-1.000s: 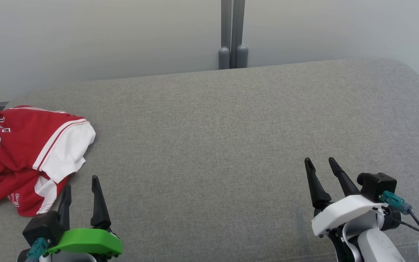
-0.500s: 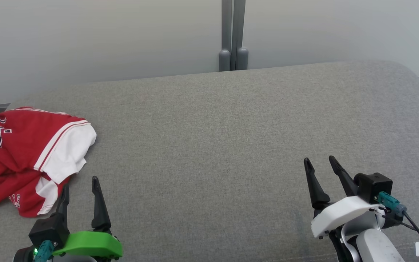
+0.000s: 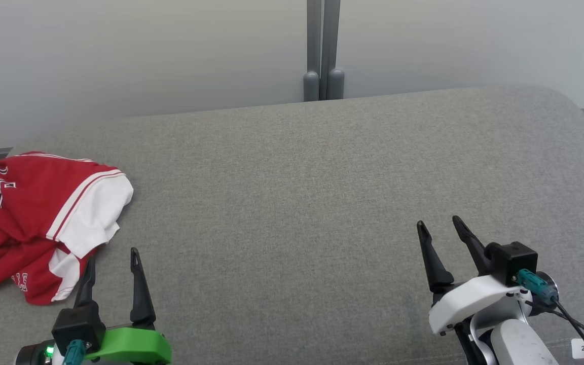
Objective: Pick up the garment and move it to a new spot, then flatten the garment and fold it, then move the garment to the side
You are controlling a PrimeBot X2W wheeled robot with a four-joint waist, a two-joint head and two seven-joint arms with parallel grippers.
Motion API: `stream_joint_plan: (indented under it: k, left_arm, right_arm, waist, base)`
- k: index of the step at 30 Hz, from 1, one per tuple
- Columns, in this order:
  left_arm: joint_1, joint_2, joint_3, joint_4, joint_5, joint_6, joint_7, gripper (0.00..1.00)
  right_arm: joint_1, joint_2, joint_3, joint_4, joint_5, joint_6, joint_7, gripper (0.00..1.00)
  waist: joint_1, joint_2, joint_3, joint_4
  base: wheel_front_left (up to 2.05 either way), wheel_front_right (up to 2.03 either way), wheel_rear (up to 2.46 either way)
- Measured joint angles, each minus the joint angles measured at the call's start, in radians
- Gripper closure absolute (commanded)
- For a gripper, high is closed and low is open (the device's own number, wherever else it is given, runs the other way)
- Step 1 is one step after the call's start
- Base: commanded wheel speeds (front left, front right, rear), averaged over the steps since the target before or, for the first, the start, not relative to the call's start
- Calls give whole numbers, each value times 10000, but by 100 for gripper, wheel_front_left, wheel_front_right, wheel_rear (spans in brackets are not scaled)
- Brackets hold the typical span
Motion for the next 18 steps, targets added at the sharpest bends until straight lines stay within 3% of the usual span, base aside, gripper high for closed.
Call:
stream_joint_plan:
  k: [9, 18]
  left_arm:
    - [12, 25, -121, 144, 552, 65, -138, 0]
    - [12, 36, -142, 199, 449, -13, -148, 0]
  right_arm:
    - [-8, -8, 56, -29, -646, 0, -127, 0]
    - [-9, -8, 58, -4, -525, 0, -121, 0]
  waist:
    - [0, -1, -42, 2]
    - [0, 0, -41, 15]
  base:
    - [0, 0, 0]
    - [0, 0, 0]
